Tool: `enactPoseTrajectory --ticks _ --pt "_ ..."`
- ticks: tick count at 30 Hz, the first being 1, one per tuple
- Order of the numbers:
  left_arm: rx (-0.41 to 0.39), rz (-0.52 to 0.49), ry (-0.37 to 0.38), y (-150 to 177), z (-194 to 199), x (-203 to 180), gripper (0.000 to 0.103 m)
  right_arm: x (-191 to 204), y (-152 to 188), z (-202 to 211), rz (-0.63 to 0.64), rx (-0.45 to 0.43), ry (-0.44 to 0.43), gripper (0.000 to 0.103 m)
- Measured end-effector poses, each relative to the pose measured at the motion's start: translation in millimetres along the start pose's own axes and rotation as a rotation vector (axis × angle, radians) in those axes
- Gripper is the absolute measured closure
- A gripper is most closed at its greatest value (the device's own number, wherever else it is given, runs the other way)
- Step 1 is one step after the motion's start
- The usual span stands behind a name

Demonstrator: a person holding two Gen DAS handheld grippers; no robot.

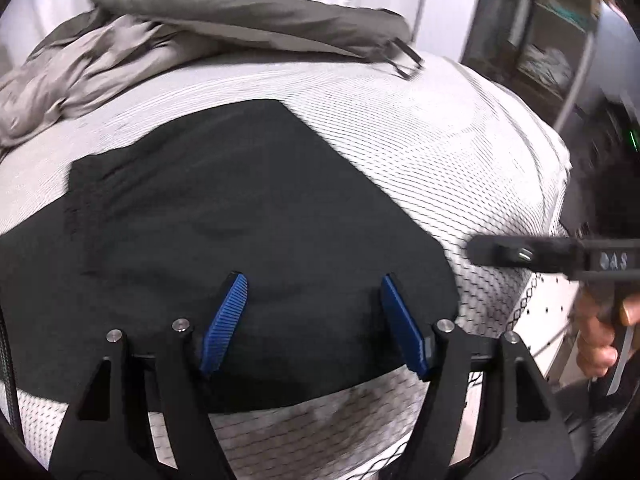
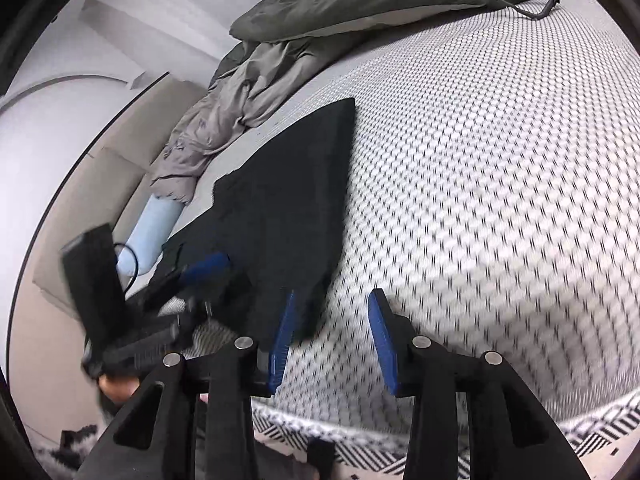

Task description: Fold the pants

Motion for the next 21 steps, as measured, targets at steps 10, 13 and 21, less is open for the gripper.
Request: enactPoseTrajectory --ticks 10,13,21 --pt "0.069 -0.093 -0.01 9.2 -27.7 -22.4 0.03 1.0 -56.1 -80.8 0.087 0.163 0.008 0.073" --pt "0.076 -0.092 0.015 10.7 -30.3 -17.1 0.03 -15.4 -92.5 -108.4 0.046 0.198 -0.024 0.08" --pt "0.085 -0.093 0.043 13.1 -33.8 -7.7 0.03 -26.1 -196.8 -184.6 0.072 0.205 0.047 0.083"
Point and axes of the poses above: each gripper's, at about its wrist camera, not at the fingertips, and z roughly against the way its jaws point, x to its left, y to its underside, the point moved 2 cm from there along -z, roughly the way its jaws point, and after that the axes turned 8 degrees about -y, right-handed, at the moved point
